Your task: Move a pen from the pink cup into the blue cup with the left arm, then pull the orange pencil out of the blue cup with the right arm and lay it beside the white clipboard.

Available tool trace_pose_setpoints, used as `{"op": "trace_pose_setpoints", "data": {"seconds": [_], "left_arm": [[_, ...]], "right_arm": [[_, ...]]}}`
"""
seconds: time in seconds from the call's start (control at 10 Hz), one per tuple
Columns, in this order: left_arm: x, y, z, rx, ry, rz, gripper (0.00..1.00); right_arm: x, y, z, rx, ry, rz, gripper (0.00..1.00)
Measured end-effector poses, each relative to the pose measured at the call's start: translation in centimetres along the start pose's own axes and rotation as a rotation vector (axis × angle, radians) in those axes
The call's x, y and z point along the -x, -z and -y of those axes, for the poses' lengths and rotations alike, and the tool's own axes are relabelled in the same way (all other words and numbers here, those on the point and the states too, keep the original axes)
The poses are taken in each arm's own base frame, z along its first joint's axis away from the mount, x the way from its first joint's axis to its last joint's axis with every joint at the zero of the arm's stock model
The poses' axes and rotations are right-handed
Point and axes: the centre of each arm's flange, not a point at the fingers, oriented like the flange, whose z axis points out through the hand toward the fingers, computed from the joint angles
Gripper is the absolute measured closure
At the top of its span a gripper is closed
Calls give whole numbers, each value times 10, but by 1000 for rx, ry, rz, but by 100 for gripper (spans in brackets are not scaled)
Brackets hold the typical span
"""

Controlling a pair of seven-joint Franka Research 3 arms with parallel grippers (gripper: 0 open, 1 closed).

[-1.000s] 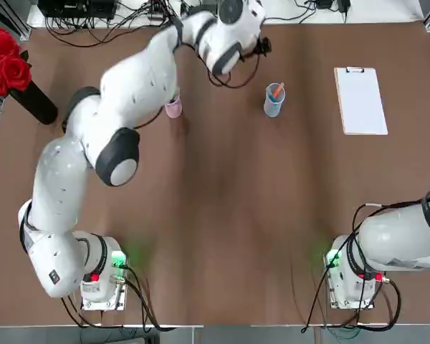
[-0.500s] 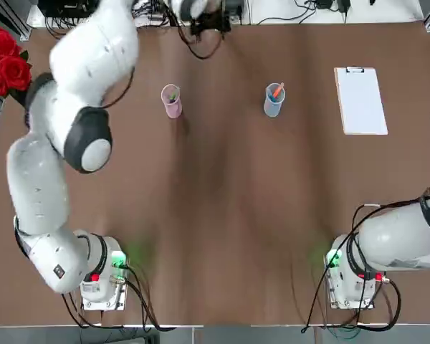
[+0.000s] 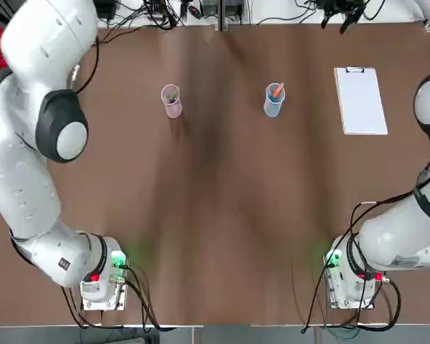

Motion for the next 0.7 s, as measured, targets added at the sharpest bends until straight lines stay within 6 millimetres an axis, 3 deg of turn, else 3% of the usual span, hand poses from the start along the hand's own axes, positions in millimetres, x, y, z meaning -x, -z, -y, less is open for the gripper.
{"op": "trace_pose_setpoints", "data": {"seconds": [0.1,0.4,0.7], "left_arm": [[0,12,26,0,-18,15,0],[-15,57,155,66,-29,27,0],[-9,71,238,125,82,101,0]], "right_arm": [[-8,-16,0,-36,3,4,0],[-31,-81,8,-98,5,39,0],[-48,-155,6,-132,-20,47,0]]}}
